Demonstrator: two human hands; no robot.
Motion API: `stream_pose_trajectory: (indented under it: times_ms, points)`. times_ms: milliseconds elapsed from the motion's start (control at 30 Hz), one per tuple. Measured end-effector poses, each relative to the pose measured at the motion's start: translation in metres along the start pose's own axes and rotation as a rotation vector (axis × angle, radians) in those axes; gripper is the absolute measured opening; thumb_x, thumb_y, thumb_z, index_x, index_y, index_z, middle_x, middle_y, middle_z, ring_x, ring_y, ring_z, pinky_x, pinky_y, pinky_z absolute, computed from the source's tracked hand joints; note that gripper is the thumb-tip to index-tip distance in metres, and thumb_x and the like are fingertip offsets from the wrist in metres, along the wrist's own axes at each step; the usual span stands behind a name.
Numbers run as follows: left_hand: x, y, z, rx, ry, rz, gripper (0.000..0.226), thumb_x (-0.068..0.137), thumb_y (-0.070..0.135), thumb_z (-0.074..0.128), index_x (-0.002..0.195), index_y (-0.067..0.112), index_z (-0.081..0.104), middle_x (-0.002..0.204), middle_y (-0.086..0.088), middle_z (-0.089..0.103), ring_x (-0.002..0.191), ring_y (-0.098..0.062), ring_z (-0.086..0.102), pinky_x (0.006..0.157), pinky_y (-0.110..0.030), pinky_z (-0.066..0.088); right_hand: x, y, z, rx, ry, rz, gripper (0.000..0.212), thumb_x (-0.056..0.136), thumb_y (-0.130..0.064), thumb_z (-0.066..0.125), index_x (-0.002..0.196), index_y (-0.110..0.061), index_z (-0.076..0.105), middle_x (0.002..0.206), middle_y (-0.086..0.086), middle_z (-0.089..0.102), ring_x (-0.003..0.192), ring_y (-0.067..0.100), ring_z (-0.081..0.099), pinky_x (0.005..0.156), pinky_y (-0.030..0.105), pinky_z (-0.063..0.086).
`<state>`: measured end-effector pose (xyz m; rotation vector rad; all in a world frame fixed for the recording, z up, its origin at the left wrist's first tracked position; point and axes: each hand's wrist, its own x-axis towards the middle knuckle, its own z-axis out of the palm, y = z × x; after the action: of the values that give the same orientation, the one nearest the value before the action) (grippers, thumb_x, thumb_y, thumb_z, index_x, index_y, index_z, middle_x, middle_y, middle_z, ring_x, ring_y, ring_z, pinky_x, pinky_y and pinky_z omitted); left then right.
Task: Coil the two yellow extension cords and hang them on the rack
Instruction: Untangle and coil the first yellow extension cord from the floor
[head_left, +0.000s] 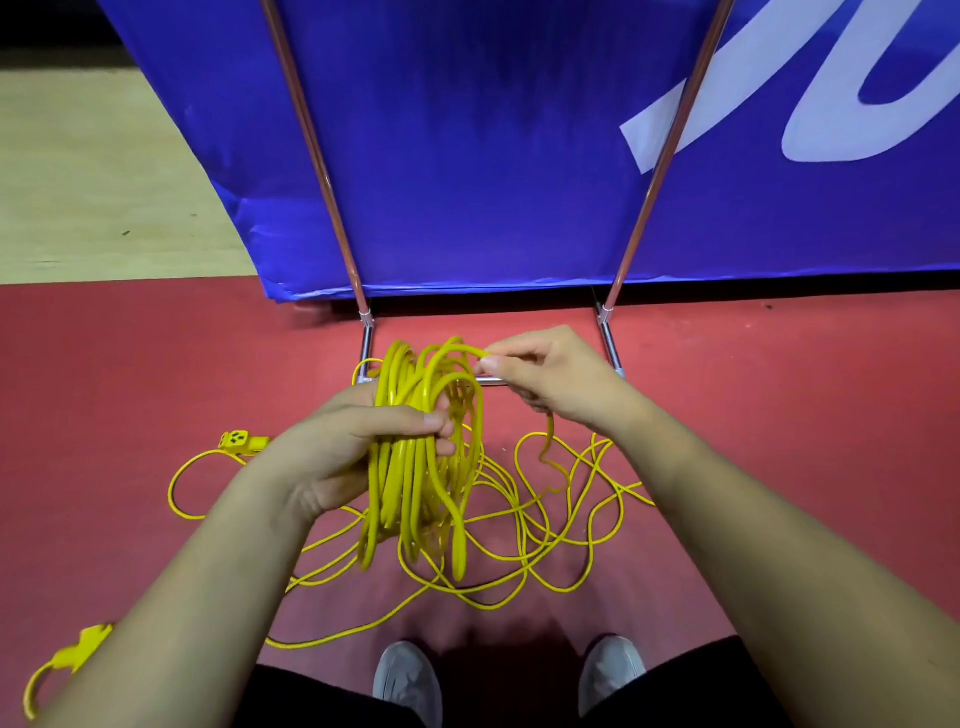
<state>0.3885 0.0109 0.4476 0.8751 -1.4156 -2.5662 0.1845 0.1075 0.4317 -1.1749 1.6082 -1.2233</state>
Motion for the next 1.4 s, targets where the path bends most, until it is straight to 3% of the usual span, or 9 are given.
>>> stream_pose_trajectory:
  times_ms: [200,300,400,500,633,867,1133,1267,1400]
  points:
    - [0.003,0.003,0.005,-0.041,0.068,0.020,0.008,0.072,0.006,0.071,0.080,0.008,0.069,0.069,-0.005,0.066,0.057,-0.017,0.066,0.051,-0.030,0.055,-0.010,-0.006,-0.005,-0.159,0.001,-0.050,0.013,0.092,-0.010,0.064,0.100,-0.006,0.073,0.048,-0.019,0.054,0.045,-0.001,0.044,0.050,0.008,0.031]
    - [0.002,0.001,0.007,-0.089,0.012,0.004,0.032,0.064,0.015,0.081,0.090,0.004,0.066,0.069,-0.005,0.063,0.056,-0.017,0.064,0.052,-0.031,0.055,-0.010,-0.007,-0.005,-0.175,0.007,-0.087,0.020,0.085,-0.017,0.073,0.105,-0.012,0.072,0.082,-0.016,0.069,0.075,-0.004,0.061,0.070,0.012,0.042]
    - [0.002,0.000,0.005,-0.153,-0.074,-0.016,0.054,0.049,0.019,0.092,0.093,0.005,0.065,0.069,-0.004,0.058,0.058,-0.018,0.061,0.055,-0.032,0.054,-0.006,0.007,0.001,-0.319,-0.064,-0.058,0.053,0.074,-0.029,0.083,0.122,-0.027,0.061,0.116,-0.006,0.059,0.099,-0.002,0.057,0.078,0.014,0.047]
    - [0.003,0.001,0.007,-0.201,-0.109,-0.034,0.048,0.046,0.019,0.093,0.087,0.007,0.070,0.065,-0.003,0.056,0.057,-0.019,0.061,0.056,-0.030,0.054,-0.002,0.019,0.008,-0.424,-0.054,-0.063,0.056,0.075,-0.025,0.081,0.125,-0.023,0.056,0.100,-0.013,0.059,0.078,-0.013,0.055,0.065,0.007,0.040]
    - [0.001,0.003,0.009,-0.147,-0.129,-0.117,0.048,0.045,0.019,0.094,0.085,0.006,0.071,0.060,-0.005,0.056,0.054,-0.023,0.064,0.052,-0.030,0.055,0.004,0.030,-0.008,-0.468,0.072,-0.143,0.025,0.073,-0.014,0.076,0.096,-0.019,0.070,0.093,-0.004,0.065,0.087,0.005,0.059,0.074,0.018,0.043]
    - [0.003,0.006,0.001,-0.112,-0.145,-0.121,0.052,0.054,0.022,0.090,0.098,0.003,0.068,0.066,-0.005,0.055,0.054,-0.020,0.057,0.053,-0.028,0.051,-0.003,0.032,-0.025,-0.326,0.090,0.023,0.014,0.082,-0.021,0.075,0.071,-0.019,0.067,0.046,-0.012,0.051,0.043,0.004,0.043,0.047,0.020,0.034]
    - [0.002,0.004,0.002,-0.099,-0.035,-0.075,0.046,0.034,0.020,0.095,0.070,0.005,0.071,0.065,-0.007,0.064,0.075,-0.024,0.070,0.059,-0.029,0.057,0.003,0.045,-0.020,-0.175,0.038,0.064,0.016,0.078,-0.015,0.080,0.089,-0.009,0.070,0.062,-0.004,0.060,0.051,0.012,0.049,0.051,0.024,0.042]
    - [0.000,0.012,-0.003,-0.154,0.068,-0.006,0.050,0.023,0.018,0.096,0.067,0.006,0.074,0.070,-0.008,0.071,0.069,-0.020,0.072,0.054,-0.027,0.057,0.005,0.069,-0.035,-0.314,0.054,0.121,0.012,0.081,-0.013,0.076,0.075,-0.008,0.067,0.065,0.004,0.061,0.059,0.004,0.050,0.062,0.023,0.043]
    - [-0.002,0.017,-0.005,-0.200,0.137,0.001,0.025,0.052,0.013,0.080,0.075,0.004,0.077,0.078,-0.009,0.074,0.059,-0.014,0.070,0.051,-0.025,0.056,0.002,0.095,-0.041,-0.246,0.028,0.232,0.009,0.084,-0.006,0.072,0.081,-0.005,0.064,0.070,0.009,0.055,0.062,0.012,0.046,0.054,0.016,0.037]
